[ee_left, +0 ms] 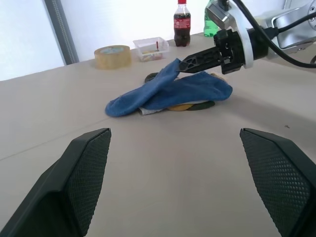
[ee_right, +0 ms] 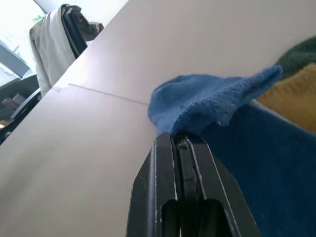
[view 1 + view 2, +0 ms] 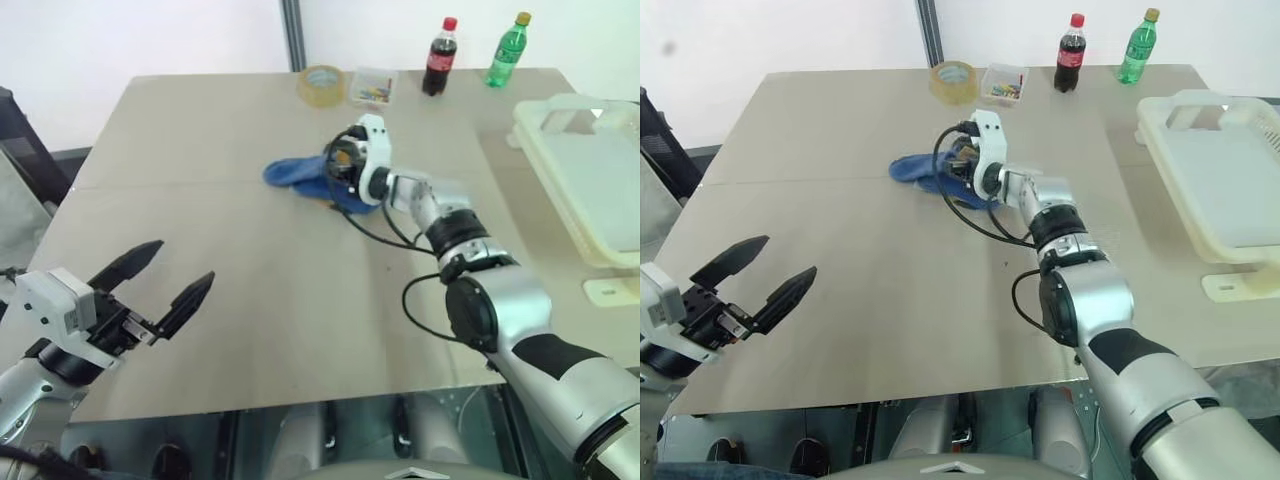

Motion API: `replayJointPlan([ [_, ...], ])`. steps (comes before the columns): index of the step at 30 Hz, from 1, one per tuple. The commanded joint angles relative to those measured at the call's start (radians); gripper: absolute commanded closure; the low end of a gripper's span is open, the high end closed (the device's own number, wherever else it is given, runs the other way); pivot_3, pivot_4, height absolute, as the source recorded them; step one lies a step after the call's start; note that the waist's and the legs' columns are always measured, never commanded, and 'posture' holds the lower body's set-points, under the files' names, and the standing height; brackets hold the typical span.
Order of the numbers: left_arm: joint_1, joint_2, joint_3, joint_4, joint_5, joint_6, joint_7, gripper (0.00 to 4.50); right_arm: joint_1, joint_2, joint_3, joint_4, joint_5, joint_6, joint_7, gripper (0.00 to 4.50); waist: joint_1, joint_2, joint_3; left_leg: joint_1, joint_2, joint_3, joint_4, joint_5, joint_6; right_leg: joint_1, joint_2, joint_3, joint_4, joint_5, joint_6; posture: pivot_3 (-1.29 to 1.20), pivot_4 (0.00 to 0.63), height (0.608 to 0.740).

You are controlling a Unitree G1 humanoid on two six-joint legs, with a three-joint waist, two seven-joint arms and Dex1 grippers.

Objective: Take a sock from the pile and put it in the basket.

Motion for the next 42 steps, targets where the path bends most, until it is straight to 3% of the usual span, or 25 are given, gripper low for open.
replayJointPlan([
  [1, 0.006, 0.013, -0.004, -0.007, -0.007, -0.014, -0.036, 0.0, 0.178, -0.075, 0.079, -0.43, 0.082, 0.24, 0.079, 4.39, 0.004, 0.0, 0.0, -0.001, 0.0, -0.001, 0.0, 0.0, 0.0, 0.0, 0.0, -0.001, -0.001, 0.0, 0.0, 0.0, 0.15, 0.735],
  [4, 0.006, 0.025, -0.026, -0.003, -0.055, 0.015, -0.081, 0.0, 0.363, -0.182, 0.117, -0.752, 0.171, 0.42, 0.124, 4.39, 0.009, 0.0, 0.0, -0.004, -0.001, -0.003, 0.001, 0.0, 0.0, -0.002, -0.001, -0.003, -0.001, 0.0, 0.0, 0.0, 0.15, 0.735],
  [8, 0.02, 0.062, -0.062, 0.009, -0.085, 0.046, -0.169, 0.0, 0.513, -0.305, 0.096, -1.006, 0.277, 0.58, 0.136, 4.39, 0.002, 0.001, 0.0, -0.005, -0.001, -0.002, 0.001, 0.0, 0.0, -0.003, 0.0, -0.003, -0.001, 0.0, 0.0, 0.0, 0.15, 0.735],
  [14, -0.01, 0.109, -0.11, 0.041, -0.134, 0.106, -0.248, 0.0, 0.673, -0.487, 0.064, -1.17, 0.378, 0.696, 0.169, 4.39, 0.006, 0.0, 0.0, 0.001, 0.001, -0.002, 0.001, 0.001, 0.0, 0.001, 0.002, -0.001, 0.001, 0.0, 0.0, 0.0, 0.15, 0.735],
  [20, -0.045, 0.128, -0.138, 0.072, -0.136, 0.127, -0.295, 0.0, 0.861, -0.712, 0.072, -1.239, 0.434, 0.679, 0.272, 4.39, 0.018, 0.0, 0.0, 0.002, 0.0, -0.001, 0.001, 0.0, 0.0, 0.002, 0.002, 0.0, 0.0, 0.0, 0.0, 0.0, 0.15, 0.735],
  [28, -0.078, 0.138, -0.16, 0.106, -0.12, 0.131, -0.331, 0.0, 1.053, -0.969, 0.135, -1.235, 0.38, 0.412, 0.499, 4.39, 0.028, -0.001, 0.0, 0.003, 0.001, -0.001, 0.002, -0.001, 0.002, 0.003, 0.002, 0.001, -0.001, -0.001, -0.001, 0.0, 0.15, 0.735],
  [33, -0.089, 0.143, -0.168, 0.126, -0.115, 0.131, -0.353, 0.0, 1.036, -0.968, 0.162, -1.105, 0.282, 0.219, 0.524, 4.39, 0.028, -0.002, 0.0, 0.005, 0.002, 0.001, 0.002, -0.001, 0.003, 0.004, 0.003, 0.003, -0.001, -0.002, -0.002, 0.0, 0.15, 0.735],
  [40, -0.11, 0.147, -0.187, 0.135, -0.112, 0.134, -0.367, 0.0, 0.929, -0.892, 0.214, -1.015, 0.236, 0.194, 0.495, 4.39, 0.028, -0.004, -0.002, 0.007, 0.004, 0.003, 0.003, 0.0, 0.001, 0.004, 0.004, 0.004, 0.0, -0.003, -0.004, 0.0, 0.15, 0.735],
  [42, -0.11, 0.146, -0.187, 0.134, -0.111, 0.135, -0.368, 0.0, 0.928, -0.888, 0.211, -1.013, 0.236, 0.196, 0.493, 3.9, 0.028, -0.004, -0.002, 0.007, 0.004, 0.003, 0.003, 0.0, 0.001, 0.005, 0.004, 0.005, 0.0, -0.003, -0.004, 0.0, 0.15, 0.735],
])
